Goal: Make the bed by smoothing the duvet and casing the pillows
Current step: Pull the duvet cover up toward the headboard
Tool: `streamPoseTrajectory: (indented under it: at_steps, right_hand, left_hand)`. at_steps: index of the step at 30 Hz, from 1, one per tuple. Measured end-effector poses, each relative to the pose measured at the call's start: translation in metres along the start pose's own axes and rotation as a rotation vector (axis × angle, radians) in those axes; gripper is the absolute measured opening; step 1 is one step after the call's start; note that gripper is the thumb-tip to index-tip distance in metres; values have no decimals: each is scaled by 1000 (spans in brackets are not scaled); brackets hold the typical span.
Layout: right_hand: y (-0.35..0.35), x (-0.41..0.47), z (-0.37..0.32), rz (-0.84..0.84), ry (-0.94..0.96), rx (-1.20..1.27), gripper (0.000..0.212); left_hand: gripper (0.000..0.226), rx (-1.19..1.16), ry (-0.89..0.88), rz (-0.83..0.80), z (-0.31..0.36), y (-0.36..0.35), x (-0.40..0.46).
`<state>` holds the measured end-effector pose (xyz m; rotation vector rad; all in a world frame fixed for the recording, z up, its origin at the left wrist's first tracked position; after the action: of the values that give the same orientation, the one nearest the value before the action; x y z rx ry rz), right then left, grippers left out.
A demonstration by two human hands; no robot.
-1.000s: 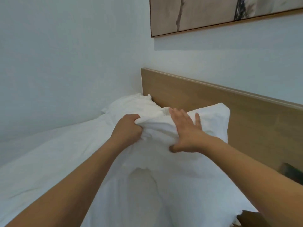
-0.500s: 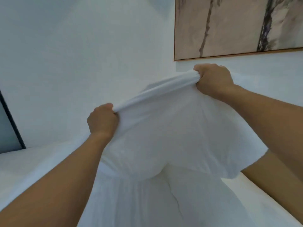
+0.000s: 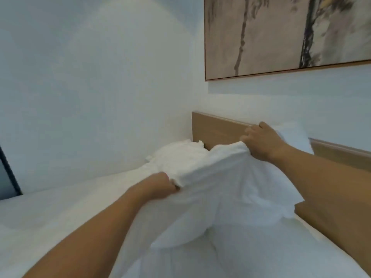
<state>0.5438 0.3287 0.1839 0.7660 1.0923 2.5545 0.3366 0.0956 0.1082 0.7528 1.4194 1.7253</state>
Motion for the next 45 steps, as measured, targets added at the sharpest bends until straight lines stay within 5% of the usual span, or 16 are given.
streamPoseTrajectory:
  at_steps: [6,8,10,12,16,18,20,23,26,28,32,36,38,40,42,45]
  right_hand:
    - [84,56,90,448,-107,49,10]
    - [77,53,100,665,-120,-52,12]
    - [23,26,85,781,-43,-184,14]
    - [-68,-23,41,421,234,-154,12]
    - [-218,-176,-49,-1207,81,142,68]
    - [-245,-206,-53,-1533,-50,324,83]
    - [-253,-197,-34,-1611,-234,588,61]
    - [-258,-145,0,-1238,-516,917,20]
    - [-266,-83,14,-633,-588,918,27]
    - [-284,-52,5,-448,-623,957,28]
    - [-319,-15,-22,-662,-573,916,46]
    - [-321,8,-30,-1211,-330,843,26]
    - [-319,33,-26,-1225,-274,804,18]
    - [-309,78,-1,-961,-426,932,16]
    - [-288,135,46,-401,-660,962,16]
    - [-259,186,93,66,-832,922,27]
  left_hand:
    - [41,-91,-47,768,44,146,-9]
    - [38,-222,-129,699,64,101,-11]
    - [31,-390,-184,273,82,1,-10]
    - [36,-457,-170,-416,109,-122,-28]
    - [47,187,-180,-1194,143,-263,-32]
    - [36,146,-128,-1196,145,-258,13]
    - [31,12,-48,-904,142,-226,77]
    - [25,-141,40,-392,136,-183,172]
    - [26,-297,138,-153,132,-166,243]
    - [29,-348,173,-83,140,-171,278]
    - [70,-334,205,-301,156,-231,305]
    - [31,-260,150,-282,163,-260,324]
    - [20,-634,243,-98,164,-220,354]
    - [22,-963,258,156,160,-157,394]
    - [22,-1060,128,303,158,-87,424]
    - [19,-992,-102,186,155,-49,431]
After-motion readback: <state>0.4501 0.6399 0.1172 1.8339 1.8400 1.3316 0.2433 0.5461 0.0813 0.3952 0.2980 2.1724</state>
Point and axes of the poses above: each hand's wrist, its own x-axis towards the middle knuckle, its own y-axis out of the back of the hand, z = x × y, the point moved 2 cm from there along x, towards the middle knuckle, and after that the axes turned 3 degrees about x, right-handed, at the moved point
